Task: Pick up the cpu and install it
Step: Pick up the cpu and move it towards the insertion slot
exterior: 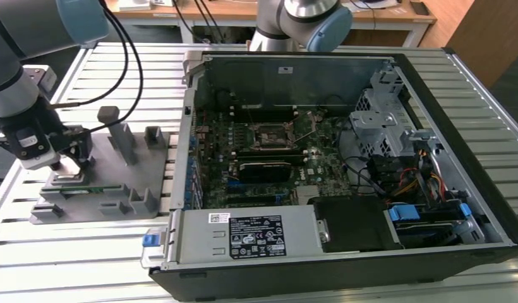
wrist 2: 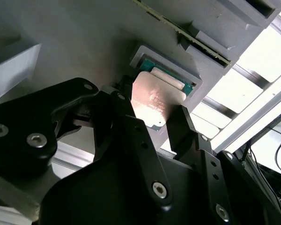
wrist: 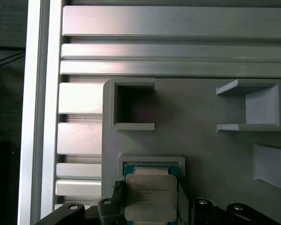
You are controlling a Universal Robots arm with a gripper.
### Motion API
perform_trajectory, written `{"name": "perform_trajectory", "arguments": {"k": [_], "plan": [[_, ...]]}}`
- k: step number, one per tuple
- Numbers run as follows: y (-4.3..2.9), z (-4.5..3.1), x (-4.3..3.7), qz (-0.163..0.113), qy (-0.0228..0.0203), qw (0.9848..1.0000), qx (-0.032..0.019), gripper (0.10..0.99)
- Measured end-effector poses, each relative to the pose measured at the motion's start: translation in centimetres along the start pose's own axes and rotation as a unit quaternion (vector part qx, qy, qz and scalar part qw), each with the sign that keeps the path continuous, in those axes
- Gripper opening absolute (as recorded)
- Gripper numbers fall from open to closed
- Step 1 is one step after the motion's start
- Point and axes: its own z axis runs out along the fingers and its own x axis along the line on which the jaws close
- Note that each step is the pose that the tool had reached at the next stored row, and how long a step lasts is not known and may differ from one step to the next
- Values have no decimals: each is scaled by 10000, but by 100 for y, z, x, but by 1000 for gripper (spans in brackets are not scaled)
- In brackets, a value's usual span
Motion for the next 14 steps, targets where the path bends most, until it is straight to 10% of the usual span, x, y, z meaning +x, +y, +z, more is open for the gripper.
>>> {"name": "perform_trajectory", "arguments": {"k": [14], "plan": [[13, -280, 5, -2, 0, 10000, -44, 537]]}}
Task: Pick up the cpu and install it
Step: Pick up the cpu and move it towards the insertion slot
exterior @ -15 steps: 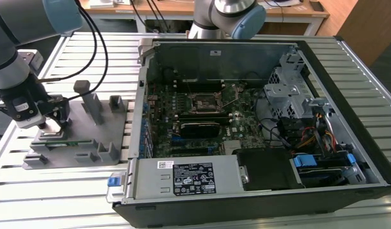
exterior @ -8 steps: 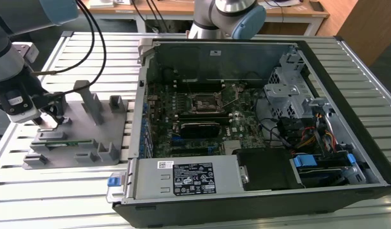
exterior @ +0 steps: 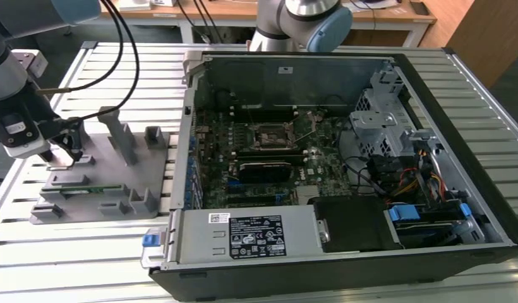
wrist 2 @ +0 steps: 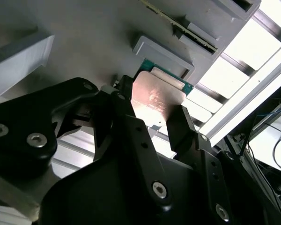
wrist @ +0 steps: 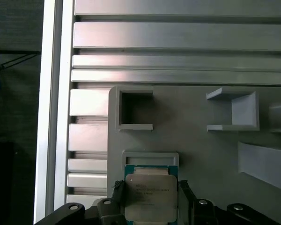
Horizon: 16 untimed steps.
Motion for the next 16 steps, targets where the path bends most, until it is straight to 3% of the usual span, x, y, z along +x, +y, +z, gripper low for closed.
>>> {"name": "perform_trajectory", "arguments": {"k": [2, 16], "plan": [[2, -24, 2, 0, 1, 10000, -35, 537], [12, -135, 3, 0, 0, 10000, -47, 537]]}}
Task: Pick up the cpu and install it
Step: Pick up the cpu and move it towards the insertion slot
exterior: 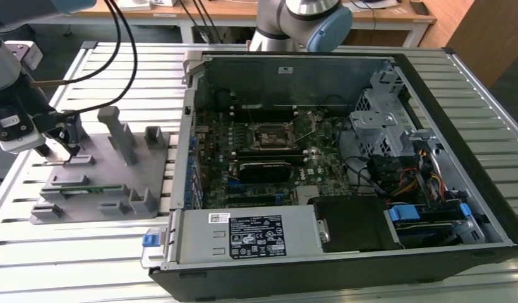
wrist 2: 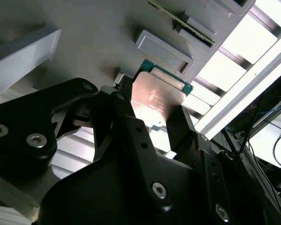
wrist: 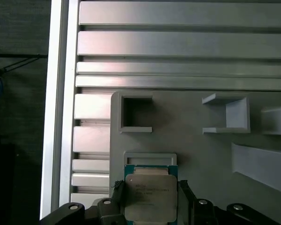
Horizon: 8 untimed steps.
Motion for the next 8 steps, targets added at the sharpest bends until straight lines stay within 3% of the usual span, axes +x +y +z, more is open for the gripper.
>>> {"name": "perform_trajectory", "arguments": {"k": [8], "plan": [[10, -107, 3, 0, -1, 10000, 0, 537]]}}
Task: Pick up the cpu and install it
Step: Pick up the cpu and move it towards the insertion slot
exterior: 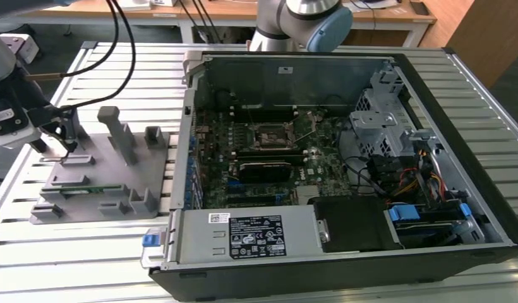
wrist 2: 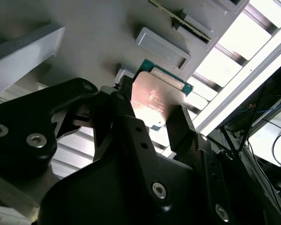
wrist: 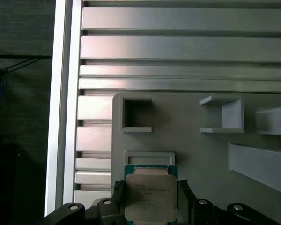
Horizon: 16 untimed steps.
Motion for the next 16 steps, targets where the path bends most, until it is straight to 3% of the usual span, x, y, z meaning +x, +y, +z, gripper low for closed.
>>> {"name": "perform_trajectory", "arguments": {"k": [16], "plan": [[29, -99, 2, 0, -3, 10000, 0, 537]]}}
